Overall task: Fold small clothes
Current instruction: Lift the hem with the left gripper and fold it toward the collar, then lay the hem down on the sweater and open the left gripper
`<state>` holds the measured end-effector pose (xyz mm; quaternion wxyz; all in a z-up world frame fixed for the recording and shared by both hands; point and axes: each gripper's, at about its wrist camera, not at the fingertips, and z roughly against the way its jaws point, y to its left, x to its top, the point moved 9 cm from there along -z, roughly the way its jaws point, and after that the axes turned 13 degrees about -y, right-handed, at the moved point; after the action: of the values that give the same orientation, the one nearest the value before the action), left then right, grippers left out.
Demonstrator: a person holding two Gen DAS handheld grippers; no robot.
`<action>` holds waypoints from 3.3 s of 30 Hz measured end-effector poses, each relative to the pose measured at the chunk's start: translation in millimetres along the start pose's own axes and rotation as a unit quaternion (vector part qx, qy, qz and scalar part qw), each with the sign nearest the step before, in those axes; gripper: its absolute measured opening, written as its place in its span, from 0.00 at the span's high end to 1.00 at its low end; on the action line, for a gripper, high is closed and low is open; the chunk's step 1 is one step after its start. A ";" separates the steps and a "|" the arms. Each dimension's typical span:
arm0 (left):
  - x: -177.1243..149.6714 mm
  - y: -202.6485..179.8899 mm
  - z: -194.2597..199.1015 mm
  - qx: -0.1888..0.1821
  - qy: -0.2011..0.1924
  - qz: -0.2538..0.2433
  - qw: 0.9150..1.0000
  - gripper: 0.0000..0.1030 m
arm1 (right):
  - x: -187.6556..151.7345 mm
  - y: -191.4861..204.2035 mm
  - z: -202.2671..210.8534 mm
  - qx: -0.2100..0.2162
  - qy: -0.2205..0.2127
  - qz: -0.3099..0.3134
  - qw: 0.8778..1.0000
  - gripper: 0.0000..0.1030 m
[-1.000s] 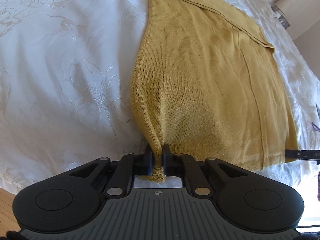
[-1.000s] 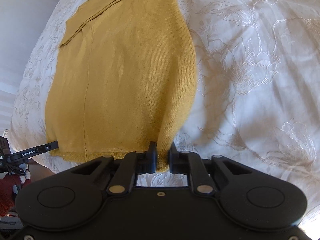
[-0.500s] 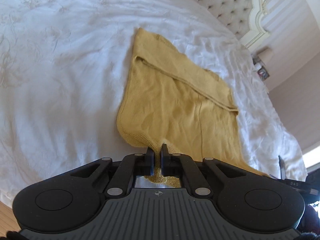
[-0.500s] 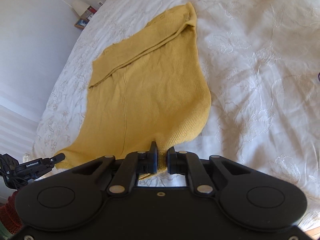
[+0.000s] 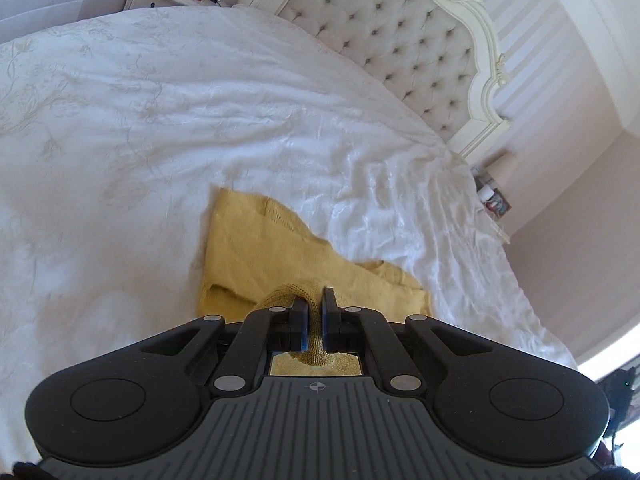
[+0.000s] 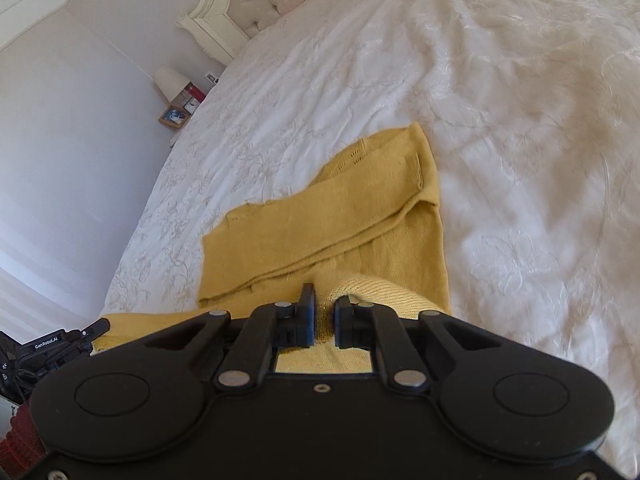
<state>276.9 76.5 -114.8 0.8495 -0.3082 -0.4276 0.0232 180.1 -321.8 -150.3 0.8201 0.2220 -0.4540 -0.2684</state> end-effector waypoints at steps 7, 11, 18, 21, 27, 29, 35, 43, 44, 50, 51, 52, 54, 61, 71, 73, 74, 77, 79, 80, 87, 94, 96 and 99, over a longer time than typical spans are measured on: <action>33.2 7.8 -60.1 -0.010 0.009 -0.012 1.000 0.95 | 43.5 1.4 -62.8 -0.021 -0.022 0.000 1.000 0.85; 40.1 17.4 -96.8 -0.006 0.029 -0.010 1.000 0.95 | 57.3 -6.0 -98.4 -0.047 -0.019 -0.002 0.999 0.85; 39.6 38.1 -151.5 0.014 0.061 -0.022 0.998 0.95 | 62.5 -23.4 -153.7 -0.090 0.014 -0.006 0.996 0.84; 35.8 49.1 -171.2 0.034 0.074 -0.022 0.996 0.94 | 60.8 -25.5 -173.0 -0.094 0.033 -0.001 0.995 0.84; 28.1 72.5 -195.9 0.089 0.086 -0.012 0.992 0.77 | 62.8 -42.9 -206.6 -0.111 0.060 -0.013 0.992 0.76; 32.8 79.4 -200.7 0.107 0.074 -0.009 0.992 0.68 | 66.4 -48.9 -212.0 -0.118 0.061 -0.009 0.991 0.64; 56.4 80.9 -204.5 0.130 0.053 -0.021 0.990 0.63 | 84.3 -60.6 -214.0 -0.114 0.045 -0.012 0.992 0.40; 20.9 29.9 -199.8 0.096 0.094 -0.105 0.985 0.58 | 62.9 -6.4 -202.1 -0.048 0.064 0.131 0.988 0.40; 10.2 25.1 -201.6 0.092 0.105 -0.115 0.984 0.58 | 53.6 -0.9 -203.6 -0.041 0.074 0.142 0.986 0.40; -47.3 24.7 -213.2 0.091 0.166 -0.159 0.969 0.57 | 7.2 -1.8 -219.1 -0.049 0.131 0.197 0.970 0.41; -49.3 30.3 -212.3 0.099 0.166 -0.169 0.966 0.57 | 6.4 -10.5 -220.1 -0.066 0.132 0.208 0.967 0.41; -49.3 36.9 -211.6 0.105 0.165 -0.174 0.965 0.57 | 7.2 -19.4 -219.8 -0.080 0.132 0.213 0.965 0.41; -45.9 49.2 -209.4 0.105 0.165 -0.168 0.966 0.57 | 12.8 -39.7 -216.0 -0.109 0.127 0.209 0.963 0.41; -32.4 44.5 -185.8 0.112 0.169 -0.192 0.960 0.57 | 29.0 -54.0 -188.6 -0.121 0.111 0.176 0.970 0.40; -107.4 -39.2 -146.2 0.034 0.204 -0.198 0.958 0.55 | -33.0 3.9 -149.8 -0.057 0.140 0.201 0.968 0.37; -125.1 -48.4 -146.1 0.028 0.215 -0.192 0.957 0.55 | -48.6 10.1 -146.4 -0.048 0.153 0.201 0.966 0.37; -132.1 -50.6 -146.2 0.028 0.219 -0.192 0.956 0.55 | -54.7 11.2 -145.4 -0.047 0.158 0.203 0.965 0.36; -151.3 -42.7 -148.0 0.053 0.234 -0.229 0.943 0.55 | -69.2 3.4 -143.5 -0.064 0.175 0.228 0.956 0.36; -158.4 -27.0 -145.9 0.072 0.244 -0.230 0.939 0.55 | -72.4 -11.7 -141.4 -0.089 0.181 0.234 0.951 0.36; -158.2 -20.6 -143.7 0.074 0.242 -0.221 0.942 0.55 | -71.4 -19.9 -139.3 -0.101 0.181 0.232 0.950 0.36; -150.5 -6.7 -135.0 0.090 0.236 -0.215 0.943 0.54 | -57.9 -52.9 -121.5 -0.138 0.170 0.202 0.955 0.36; -150.4 -1.2 -126.3 0.105 0.229 -0.189 0.949 0.54 | -50.3 -56.4 -110.8 -0.132 0.156 0.161 0.966 0.35; -151.6 0.8 -121.0 0.107 0.230 -0.181 0.950 0.54 | -45.9 -54.6 -108.1 -0.117 0.145 0.137 0.973 0.26; -159.1 7.0 -115.1 0.120 0.243 -0.164 0.948 0.51 | -36.6 -56.8 -97.9 -0.105 0.127 0.110 0.980 0.14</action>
<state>263.0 -24.1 -283.0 0.9503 -0.1258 -0.2472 -0.1411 234.9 -329.6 -255.6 0.9145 0.1153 -0.3370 -0.1920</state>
